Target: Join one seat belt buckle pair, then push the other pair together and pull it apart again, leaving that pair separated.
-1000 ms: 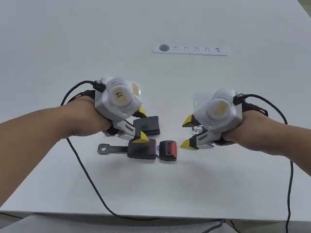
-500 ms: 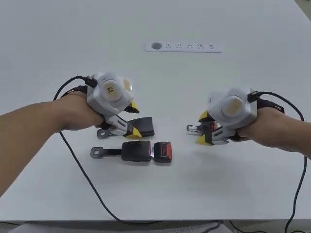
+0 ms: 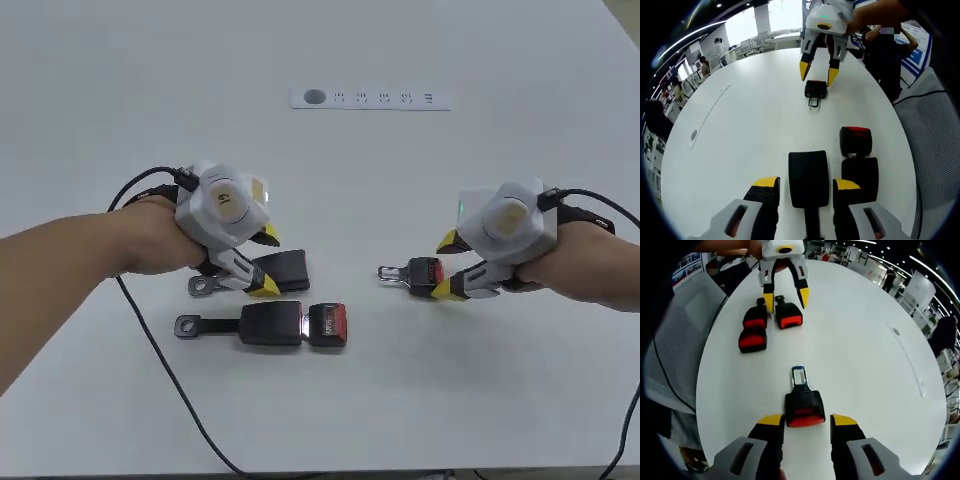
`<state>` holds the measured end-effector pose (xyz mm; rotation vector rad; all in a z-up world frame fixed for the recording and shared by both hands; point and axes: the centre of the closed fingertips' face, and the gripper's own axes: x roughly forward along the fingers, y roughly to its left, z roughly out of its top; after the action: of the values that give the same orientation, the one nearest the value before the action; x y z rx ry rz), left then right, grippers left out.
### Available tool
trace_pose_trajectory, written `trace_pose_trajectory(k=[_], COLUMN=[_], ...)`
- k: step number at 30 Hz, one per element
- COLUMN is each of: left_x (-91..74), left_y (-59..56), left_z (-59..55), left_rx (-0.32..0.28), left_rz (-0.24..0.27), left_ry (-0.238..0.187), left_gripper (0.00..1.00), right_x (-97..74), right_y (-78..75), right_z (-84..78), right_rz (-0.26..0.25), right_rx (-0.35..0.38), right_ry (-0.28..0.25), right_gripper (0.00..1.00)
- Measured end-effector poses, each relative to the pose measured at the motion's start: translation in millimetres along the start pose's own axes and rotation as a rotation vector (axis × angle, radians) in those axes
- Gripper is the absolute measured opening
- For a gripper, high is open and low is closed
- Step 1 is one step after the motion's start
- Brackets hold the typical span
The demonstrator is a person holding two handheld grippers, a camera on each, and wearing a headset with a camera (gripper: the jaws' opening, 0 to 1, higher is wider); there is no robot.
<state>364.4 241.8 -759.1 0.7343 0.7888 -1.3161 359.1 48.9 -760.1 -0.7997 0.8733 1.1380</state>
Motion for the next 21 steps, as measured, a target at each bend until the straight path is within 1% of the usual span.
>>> trace_pose_trajectory(k=[2, 4, 6, 10, 11, 12, 13, 14, 16, 21], left_x=[2.3, 7.4, 10.5, 15.8, 16.4, 15.1, 14.5, 15.2, 14.8, 13.9], left_y=[-2.7, -3.8, -5.2, -3.6, -3.7, -5.4, -5.2, -4.2, -4.5, -6.0], left_z=[-0.7, -4.1, -6.7, -15.2, -15.7, -12.7, -13.3, -13.2, -13.2, -13.2], left_rx=[-0.003, 0.001, 0.002, 0.017, 0.018, 0.009, 0.012, 0.014, 0.01, 0.026], left_rz=[-0.02, -0.033, -0.049, -0.052, -0.053, -0.064, -0.064, -0.064, -0.065, -0.073], left_ry=[0.005, 0.028, 0.039, 0.064, 0.065, 0.052, 0.059, 0.057, 0.057, 0.048], left_gripper=[0.42, 0.43, 0.42, 0.39, 0.38, 0.37, 0.37, 0.36, 0.36, 0.36], right_x=[5.5, 6.9, 8.8, 15.7, 16.4, 17.3, 18.3, 18.8, 20.0, 21.0], right_y=[1.0, 4.1, 5.3, 7.8, 8.6, 9.5, 8.7, 8.6, 8.9, 9.8], right_z=[-0.9, -0.7, 0.5, 1.1, 0.8, 0.4, -0.6, -0.8, -1.4, -0.7], right_rz=[0.015, 0.031, 0.035, 0.057, 0.061, 0.066, 0.07, 0.073, 0.085, 0.125], right_rx=[-0.009, -0.018, -0.025, -0.035, -0.039, -0.048, -0.057, -0.061, -0.061, -0.056], right_ry=[0.006, 0.015, 0.02, 0.02, 0.021, 0.022, 0.023, 0.023, 0.021, 0.019], right_gripper=[0.33, 0.32, 0.33, 0.32, 0.32, 0.32, 0.32, 0.32, 0.32, 0.32])
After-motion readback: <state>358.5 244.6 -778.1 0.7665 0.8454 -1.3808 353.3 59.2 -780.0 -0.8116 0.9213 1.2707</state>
